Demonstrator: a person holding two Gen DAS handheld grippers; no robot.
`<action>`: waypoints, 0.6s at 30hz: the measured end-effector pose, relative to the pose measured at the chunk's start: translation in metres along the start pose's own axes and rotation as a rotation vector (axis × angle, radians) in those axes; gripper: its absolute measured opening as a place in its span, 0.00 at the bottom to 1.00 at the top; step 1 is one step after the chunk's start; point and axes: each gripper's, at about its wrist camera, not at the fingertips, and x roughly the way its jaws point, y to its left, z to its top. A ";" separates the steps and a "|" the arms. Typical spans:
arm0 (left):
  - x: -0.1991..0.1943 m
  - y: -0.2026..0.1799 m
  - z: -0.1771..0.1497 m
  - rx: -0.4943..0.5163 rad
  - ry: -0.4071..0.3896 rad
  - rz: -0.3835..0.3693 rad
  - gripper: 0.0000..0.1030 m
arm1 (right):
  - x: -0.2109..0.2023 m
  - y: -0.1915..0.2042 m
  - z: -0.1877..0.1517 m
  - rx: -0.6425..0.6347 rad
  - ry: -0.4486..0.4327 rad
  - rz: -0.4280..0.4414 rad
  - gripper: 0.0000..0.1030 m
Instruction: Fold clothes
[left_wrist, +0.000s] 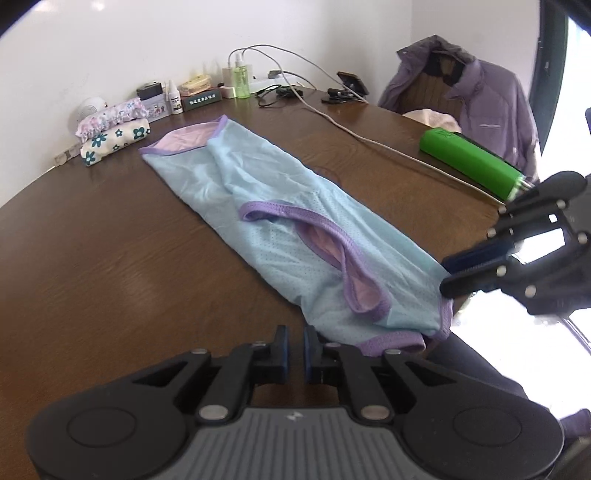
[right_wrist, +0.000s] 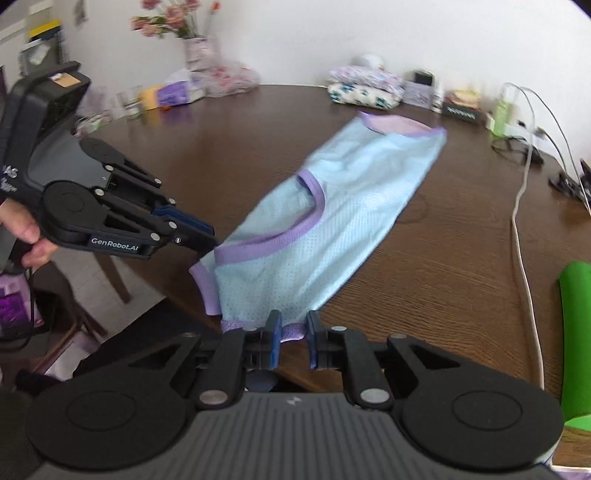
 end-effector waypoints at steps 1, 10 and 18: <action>-0.009 0.003 -0.007 0.015 -0.035 -0.047 0.22 | -0.008 0.002 -0.001 -0.047 -0.034 0.016 0.20; 0.005 -0.013 -0.012 0.255 -0.096 -0.199 0.55 | -0.006 0.008 -0.004 -0.426 -0.095 0.172 0.45; 0.017 -0.005 -0.006 0.244 -0.067 -0.206 0.13 | 0.021 -0.021 -0.001 -0.354 -0.043 0.284 0.34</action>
